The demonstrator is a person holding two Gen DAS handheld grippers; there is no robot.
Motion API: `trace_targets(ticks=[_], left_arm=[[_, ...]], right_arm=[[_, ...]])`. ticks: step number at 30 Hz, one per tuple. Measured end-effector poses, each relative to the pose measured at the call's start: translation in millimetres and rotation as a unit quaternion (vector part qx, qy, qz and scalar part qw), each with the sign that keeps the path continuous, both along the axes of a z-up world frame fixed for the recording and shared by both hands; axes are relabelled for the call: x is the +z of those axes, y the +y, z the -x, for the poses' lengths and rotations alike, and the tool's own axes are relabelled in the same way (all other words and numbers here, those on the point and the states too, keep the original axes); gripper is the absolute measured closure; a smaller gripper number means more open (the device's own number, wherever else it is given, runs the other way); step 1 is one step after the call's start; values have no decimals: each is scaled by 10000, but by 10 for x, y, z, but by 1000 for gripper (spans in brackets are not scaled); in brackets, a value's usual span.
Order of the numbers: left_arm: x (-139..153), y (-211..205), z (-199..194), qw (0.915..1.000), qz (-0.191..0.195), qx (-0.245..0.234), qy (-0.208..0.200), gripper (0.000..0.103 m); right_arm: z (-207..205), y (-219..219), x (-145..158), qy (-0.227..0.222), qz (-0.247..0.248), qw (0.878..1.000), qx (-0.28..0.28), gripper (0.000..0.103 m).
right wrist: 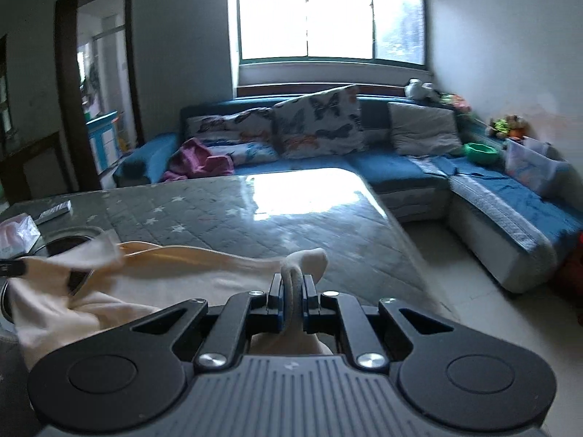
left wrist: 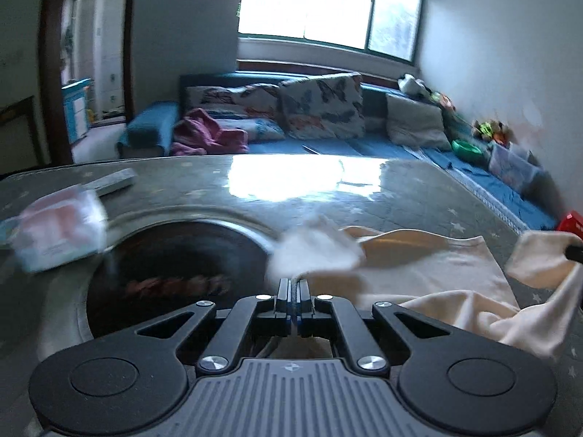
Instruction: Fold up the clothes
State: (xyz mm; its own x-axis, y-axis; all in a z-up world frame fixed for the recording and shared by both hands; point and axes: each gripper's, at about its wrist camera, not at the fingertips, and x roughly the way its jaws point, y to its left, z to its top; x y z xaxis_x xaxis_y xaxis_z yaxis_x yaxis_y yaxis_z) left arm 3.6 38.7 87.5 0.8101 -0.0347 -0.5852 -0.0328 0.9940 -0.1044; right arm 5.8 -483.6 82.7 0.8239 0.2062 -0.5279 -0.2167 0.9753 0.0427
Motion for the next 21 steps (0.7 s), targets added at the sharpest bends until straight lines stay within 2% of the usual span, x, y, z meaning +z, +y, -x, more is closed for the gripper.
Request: trace_targets(ticks=[5, 9, 13, 17, 21], left_arm=[[7, 225, 503, 9995, 165, 250, 94, 101], [-122, 314, 701, 9988, 155, 323, 331, 101], [-221, 306, 744, 9977, 32, 263, 619, 99], [-142, 237, 885, 9985, -189, 64, 510, 94], [-17, 102, 995, 9988, -231, -336, 265, 92]], right_arm=[[306, -254, -50, 69, -43, 9993, -366, 95], [406, -466, -246, 384, -94, 9966, -727, 95], [390, -615, -430, 711, -13, 9931, -937, 86], [452, -693, -347, 604, 106, 9933, -981, 83], [583, -574, -187, 462, 157, 9972, -568, 83]])
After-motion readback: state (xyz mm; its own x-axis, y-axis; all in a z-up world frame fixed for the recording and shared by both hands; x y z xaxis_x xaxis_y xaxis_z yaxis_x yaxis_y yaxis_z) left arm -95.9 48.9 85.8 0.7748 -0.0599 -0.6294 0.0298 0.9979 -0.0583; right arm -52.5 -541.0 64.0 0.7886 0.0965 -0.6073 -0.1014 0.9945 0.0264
